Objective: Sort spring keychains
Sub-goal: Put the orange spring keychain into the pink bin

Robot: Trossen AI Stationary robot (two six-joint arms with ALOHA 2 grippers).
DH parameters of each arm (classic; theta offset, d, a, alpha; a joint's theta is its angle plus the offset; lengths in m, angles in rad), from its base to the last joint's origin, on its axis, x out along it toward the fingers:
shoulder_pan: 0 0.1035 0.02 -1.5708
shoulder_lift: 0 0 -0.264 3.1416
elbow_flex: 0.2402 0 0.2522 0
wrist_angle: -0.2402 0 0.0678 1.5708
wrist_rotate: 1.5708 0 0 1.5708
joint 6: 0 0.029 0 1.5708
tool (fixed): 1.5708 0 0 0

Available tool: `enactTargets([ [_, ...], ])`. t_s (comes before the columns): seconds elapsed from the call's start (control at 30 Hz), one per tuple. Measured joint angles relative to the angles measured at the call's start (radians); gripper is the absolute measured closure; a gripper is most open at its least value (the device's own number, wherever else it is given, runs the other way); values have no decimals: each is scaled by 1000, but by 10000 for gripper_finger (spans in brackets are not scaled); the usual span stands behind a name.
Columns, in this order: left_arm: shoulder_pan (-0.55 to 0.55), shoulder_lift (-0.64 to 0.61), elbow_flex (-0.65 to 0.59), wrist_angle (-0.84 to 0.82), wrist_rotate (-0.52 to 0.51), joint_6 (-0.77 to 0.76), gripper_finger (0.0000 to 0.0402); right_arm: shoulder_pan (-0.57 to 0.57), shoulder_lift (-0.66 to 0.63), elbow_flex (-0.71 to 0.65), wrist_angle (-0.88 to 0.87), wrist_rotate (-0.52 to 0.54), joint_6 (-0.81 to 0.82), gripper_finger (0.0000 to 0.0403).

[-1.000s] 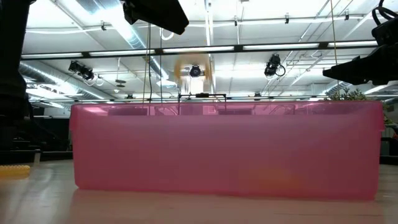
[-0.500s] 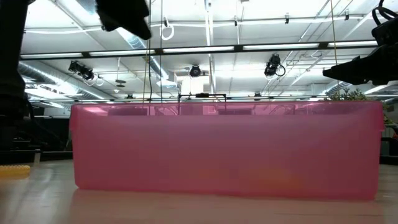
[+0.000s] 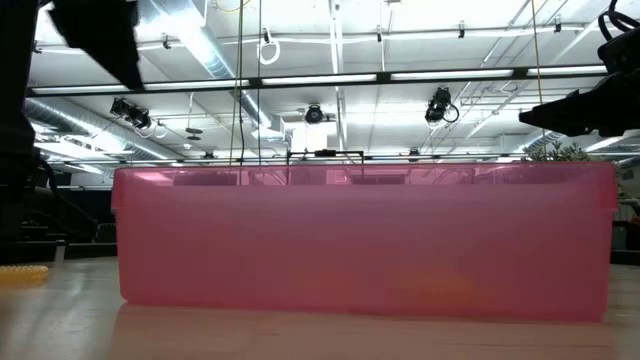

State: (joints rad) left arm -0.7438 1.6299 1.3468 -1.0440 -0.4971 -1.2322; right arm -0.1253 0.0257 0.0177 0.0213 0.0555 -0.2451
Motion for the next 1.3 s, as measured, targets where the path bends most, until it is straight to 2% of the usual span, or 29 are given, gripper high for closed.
enactTargets([
  [0.27,-79,6,1,-108,1,-292,224,0,0,0,0,0,0,149],
  [0.37,-104,29,1,-156,21,-359,231,0,0,0,0,0,0,149],
  [0.53,-115,75,1,-205,91,-412,240,0,0,0,0,0,0,149],
  [0.7,-99,108,1,-226,93,-416,241,0,0,0,0,0,0,149],
  [0.93,-76,141,0,-298,117,-512,241,0,0,0,0,0,0,149],
  [1.13,-90,140,-2,-294,101,-585,241,0,0,0,0,0,0,149],
  [1.23,-92,140,-53,-276,114,-613,241,0,0,0,0,0,0,149],
  [1.3,-92,139,-107,-258,163,-629,241,0,0,0,0,0,0,149],
])
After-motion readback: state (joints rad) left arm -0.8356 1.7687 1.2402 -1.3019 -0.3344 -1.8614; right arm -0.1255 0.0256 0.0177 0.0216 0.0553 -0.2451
